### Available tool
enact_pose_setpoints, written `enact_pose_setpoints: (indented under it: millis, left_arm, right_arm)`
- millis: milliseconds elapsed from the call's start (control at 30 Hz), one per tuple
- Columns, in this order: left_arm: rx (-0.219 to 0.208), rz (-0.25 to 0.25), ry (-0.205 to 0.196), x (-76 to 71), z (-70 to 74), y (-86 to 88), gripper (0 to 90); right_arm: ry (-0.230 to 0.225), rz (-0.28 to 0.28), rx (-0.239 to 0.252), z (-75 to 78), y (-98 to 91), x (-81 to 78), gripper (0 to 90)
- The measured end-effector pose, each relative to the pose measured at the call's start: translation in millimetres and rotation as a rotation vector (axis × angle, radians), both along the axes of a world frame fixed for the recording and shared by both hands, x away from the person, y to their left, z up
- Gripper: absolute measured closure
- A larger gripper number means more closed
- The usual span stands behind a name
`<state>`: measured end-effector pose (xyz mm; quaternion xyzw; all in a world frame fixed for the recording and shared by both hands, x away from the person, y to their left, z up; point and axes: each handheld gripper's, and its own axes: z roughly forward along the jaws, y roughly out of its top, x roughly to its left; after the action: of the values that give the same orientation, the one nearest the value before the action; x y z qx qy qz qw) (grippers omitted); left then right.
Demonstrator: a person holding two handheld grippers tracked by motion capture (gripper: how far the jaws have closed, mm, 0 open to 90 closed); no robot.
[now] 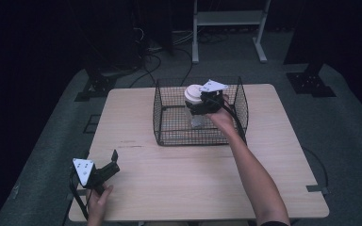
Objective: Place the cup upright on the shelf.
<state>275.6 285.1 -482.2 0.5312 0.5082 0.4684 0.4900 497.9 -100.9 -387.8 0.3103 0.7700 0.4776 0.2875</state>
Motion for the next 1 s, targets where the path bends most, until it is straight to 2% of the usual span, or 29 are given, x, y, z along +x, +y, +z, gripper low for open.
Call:
enact_pose_setpoints:
  millis: [400, 633, 1000]
  left_arm:
    - [0.0, 0.001, 0.0, 0.4, 0.0, -0.1, 0.0]
    - [0.001, 0.001, -0.001, 0.7, -0.1, -0.5, 0.0]
    - [0.001, 0.0, -0.001, -0.1, 0.0, -0.2, 0.0]
  right_arm:
    - [-0.004, -0.003, 0.011, 1.4, -0.2, -1.2, 2.2]
    - [-0.014, 0.005, 0.032, 9.4, -3.6, -5.7, 1.6]
    - [-0.055, 0.016, 0.063, 26.2, -8.7, -16.1, 1.6]
